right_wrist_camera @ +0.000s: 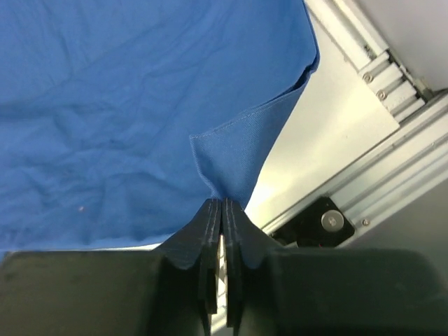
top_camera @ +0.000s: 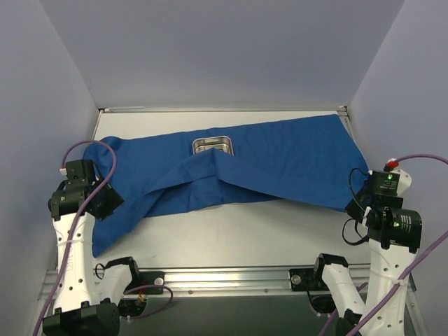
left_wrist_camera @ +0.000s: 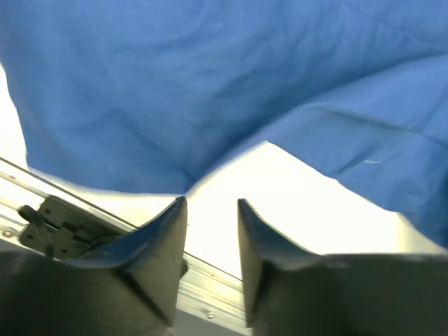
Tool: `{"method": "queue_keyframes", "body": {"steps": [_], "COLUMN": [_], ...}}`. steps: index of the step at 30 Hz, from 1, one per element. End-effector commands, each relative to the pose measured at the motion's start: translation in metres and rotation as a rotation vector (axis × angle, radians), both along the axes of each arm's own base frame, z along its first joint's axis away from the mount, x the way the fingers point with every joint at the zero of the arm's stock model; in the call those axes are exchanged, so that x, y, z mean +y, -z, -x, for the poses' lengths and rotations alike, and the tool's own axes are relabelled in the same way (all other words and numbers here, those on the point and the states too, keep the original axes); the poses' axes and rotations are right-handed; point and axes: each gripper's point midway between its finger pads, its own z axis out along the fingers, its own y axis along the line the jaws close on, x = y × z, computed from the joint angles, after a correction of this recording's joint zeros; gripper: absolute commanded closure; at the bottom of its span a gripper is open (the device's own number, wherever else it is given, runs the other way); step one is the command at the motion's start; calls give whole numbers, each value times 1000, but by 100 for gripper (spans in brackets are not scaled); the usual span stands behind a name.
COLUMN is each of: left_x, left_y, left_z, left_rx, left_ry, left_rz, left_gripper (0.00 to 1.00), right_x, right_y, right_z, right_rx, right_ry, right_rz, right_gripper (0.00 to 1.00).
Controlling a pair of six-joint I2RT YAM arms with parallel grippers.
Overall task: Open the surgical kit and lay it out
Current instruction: Open the surgical kit at the center of the board.
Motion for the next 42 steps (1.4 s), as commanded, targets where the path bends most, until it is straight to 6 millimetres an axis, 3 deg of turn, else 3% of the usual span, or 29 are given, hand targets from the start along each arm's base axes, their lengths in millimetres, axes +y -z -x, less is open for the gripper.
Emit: {"method": "queue_keyframes", "body": {"steps": [1,2,4,5,7,8,10,11,12,13,15,16,17,20,21,23,24,25,26,27,28,29,30,32,33,34,35,36,42], "left_x": [-1,-1,0,0,-2,0,3,2,6,10,23,29,36,60,66,69,63,63,61,59,59,55,52,42,37,34,27,22,0], "left_y": [-18,-23,-36,-42,-40,-54,-44,-57,-55,-41,-29,-25,-22,-5,5,20,46,46,54,77,81,80,93,95,115,123,116,139,181], "left_z": [-16,-25,-48,-57,-81,-97,-124,-142,-152,-169,-195,-204,-213,-244,-260,-277,-288,-300,-307,-313,-319,-329,-335,-347,-349,-346,-355,-347,-343], "left_rx": [-77,-107,-159,-181,-175,-215,-167,-215,-211,-178,-157,-154,-151,-102,-88,-73,-35,-47,-38,2,3,-16,-2,-10,27,68,55,133,263], "left_ry": [43,75,118,146,175,176,155,156,140,121,80,62,50,26,26,36,59,65,55,50,44,46,49,57,63,60,77,75,92], "left_rz": [-13,-22,-31,-36,-9,-9,25,43,58,81,137,142,135,81,72,79,136,146,163,183,183,178,185,195,208,208,195,199,209], "left_gripper": [48,41,30,28,25,25,28,29,32,48,70,80,94,98,98,98,98,98,98,98,98,98,98,98,98,98,98,98,96], "right_x": [8,17,25,29,27,26,27,28,31,33,53,62,71,82,83,84,83,83,89,92,95,100,109,120,126,126,125,124,89], "right_y": [20,19,21,5,0,-11,-37,-34,-46,-33,-44,-25,-25,-2,15,27,35,64,63,69,89,86,88,106,121,126,134,151,208], "right_z": [6,-13,-43,-69,-104,-124,-155,-180,-197,-220,-259,-279,-299,-346,-362,-385,-394,-404,-416,-423,-432,-443,-446,-458,-460,-463,-464,-466,-455], "right_rx": [99,85,94,10,-12,-64,-148,-157,-198,-173,-245,-212,-248,-266,-253,-269,-261,-216,-243,-248,-230,-265,-277,-290,-275,-274,-262,-238,-97], "right_ry": [-32,-87,-147,-183,-182,-191,-199,-206,-218,-215,-274,-293,-317,-330,-330,-342,-341,-342,-377,-401,-417,-446,-492,-529,-537,-535,-525,-510,-379], "right_rz": [-45,-94,-146,-164,-184,-176,-174,-179,-184,-212,-220,-233,-235,-261,-274,-266,-263,-269,-285,-295,-310,-318,-354,-399,-445,-454,-463,-475,-423], "right_gripper": [91,71,60,52,48,40,39,39,41,48,61,72,79,100,100,100,100,100,100,100,100,100,100,100,100,100,100,100,100]}}
